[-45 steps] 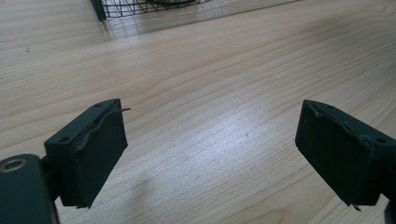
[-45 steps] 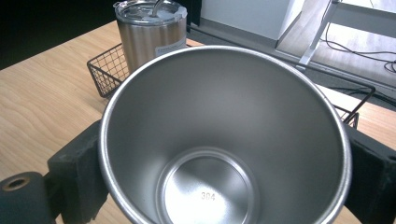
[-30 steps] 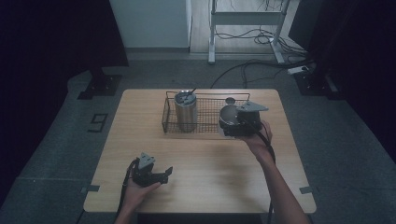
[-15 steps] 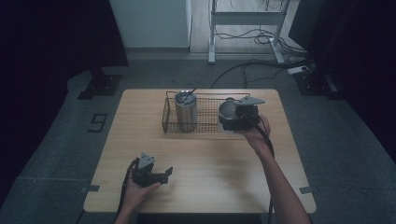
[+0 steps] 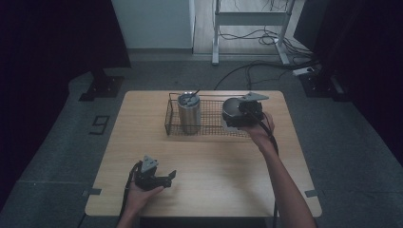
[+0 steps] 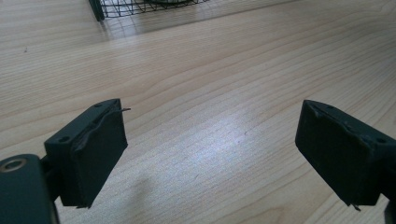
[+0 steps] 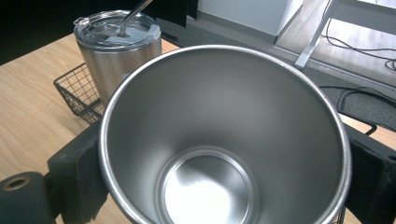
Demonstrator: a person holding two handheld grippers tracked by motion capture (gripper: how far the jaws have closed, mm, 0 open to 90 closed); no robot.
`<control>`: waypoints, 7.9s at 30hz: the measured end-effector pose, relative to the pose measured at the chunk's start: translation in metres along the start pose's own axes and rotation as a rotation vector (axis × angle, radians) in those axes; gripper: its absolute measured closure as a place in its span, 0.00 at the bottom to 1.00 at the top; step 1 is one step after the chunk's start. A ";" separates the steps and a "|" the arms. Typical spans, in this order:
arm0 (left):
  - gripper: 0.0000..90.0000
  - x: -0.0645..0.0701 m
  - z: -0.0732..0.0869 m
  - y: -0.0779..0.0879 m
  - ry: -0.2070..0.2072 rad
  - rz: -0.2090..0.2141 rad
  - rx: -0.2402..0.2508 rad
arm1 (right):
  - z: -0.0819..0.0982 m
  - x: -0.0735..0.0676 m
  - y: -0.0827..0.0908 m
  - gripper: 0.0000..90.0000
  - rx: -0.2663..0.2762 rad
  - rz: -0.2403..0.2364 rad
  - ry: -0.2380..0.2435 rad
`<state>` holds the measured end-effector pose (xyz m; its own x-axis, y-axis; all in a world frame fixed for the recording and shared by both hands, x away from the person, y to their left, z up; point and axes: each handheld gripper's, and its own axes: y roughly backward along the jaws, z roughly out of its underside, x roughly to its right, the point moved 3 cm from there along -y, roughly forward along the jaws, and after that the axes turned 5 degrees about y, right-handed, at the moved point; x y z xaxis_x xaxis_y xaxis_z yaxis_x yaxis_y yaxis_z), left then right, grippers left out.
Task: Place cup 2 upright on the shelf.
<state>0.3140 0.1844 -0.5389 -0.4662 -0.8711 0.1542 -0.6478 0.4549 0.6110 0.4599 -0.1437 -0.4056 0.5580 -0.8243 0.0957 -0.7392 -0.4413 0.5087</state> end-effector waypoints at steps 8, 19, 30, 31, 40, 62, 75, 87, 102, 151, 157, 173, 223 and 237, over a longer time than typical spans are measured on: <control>0.10 0.000 0.000 0.000 -0.001 0.001 0.000 | -0.006 0.004 -0.009 0.07 -0.012 0.010 0.002; 0.10 0.001 0.001 0.000 -0.005 0.005 -0.004 | -0.012 0.011 -0.020 0.07 -0.025 0.014 -0.013; 0.10 0.003 0.001 0.000 -0.009 0.011 -0.007 | -0.011 0.014 -0.034 0.07 -0.051 0.021 0.008; 0.10 0.003 0.001 0.000 -0.010 0.012 -0.008 | -0.012 0.015 -0.035 0.07 -0.054 0.023 0.009; 0.10 0.002 0.001 0.001 -0.008 0.013 -0.006 | -0.012 0.018 -0.046 0.07 -0.069 0.025 0.013; 0.10 0.004 0.002 -0.001 -0.016 0.016 -0.017 | -0.013 0.039 -0.056 0.07 -0.085 0.052 -0.019; 0.10 0.002 0.002 0.000 -0.011 0.017 -0.016 | -0.013 0.046 -0.071 0.07 -0.098 0.052 -0.043; 0.10 0.003 0.003 -0.001 -0.009 0.020 -0.019 | -0.015 0.044 -0.084 0.07 -0.118 0.049 -0.040; 0.10 0.003 0.004 -0.002 -0.013 0.021 -0.021 | -0.006 0.049 -0.096 0.07 -0.144 0.069 -0.051; 0.10 0.004 0.007 -0.006 -0.017 0.016 -0.039 | 0.036 0.055 -0.126 0.07 -0.253 0.055 -0.085; 0.10 0.005 0.007 -0.006 -0.017 0.016 -0.041 | 0.039 0.057 -0.127 0.07 -0.270 0.050 -0.087; 0.10 0.007 0.008 -0.007 -0.021 0.018 -0.050 | 0.042 0.054 -0.123 0.06 -0.307 0.054 -0.088; 0.10 0.000 0.005 -0.003 0.004 0.005 -0.038 | 0.044 0.035 -0.027 0.07 0.000 0.009 -0.113; 0.10 0.000 0.005 -0.003 0.001 0.006 -0.041 | 0.090 0.027 0.015 0.11 0.046 0.012 -0.115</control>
<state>0.3132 0.1835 -0.5443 -0.4692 -0.8686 0.1592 -0.6198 0.4523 0.6413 0.4296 -0.2042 -0.4721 0.5042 -0.8636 0.0010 -0.7633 -0.4451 0.4682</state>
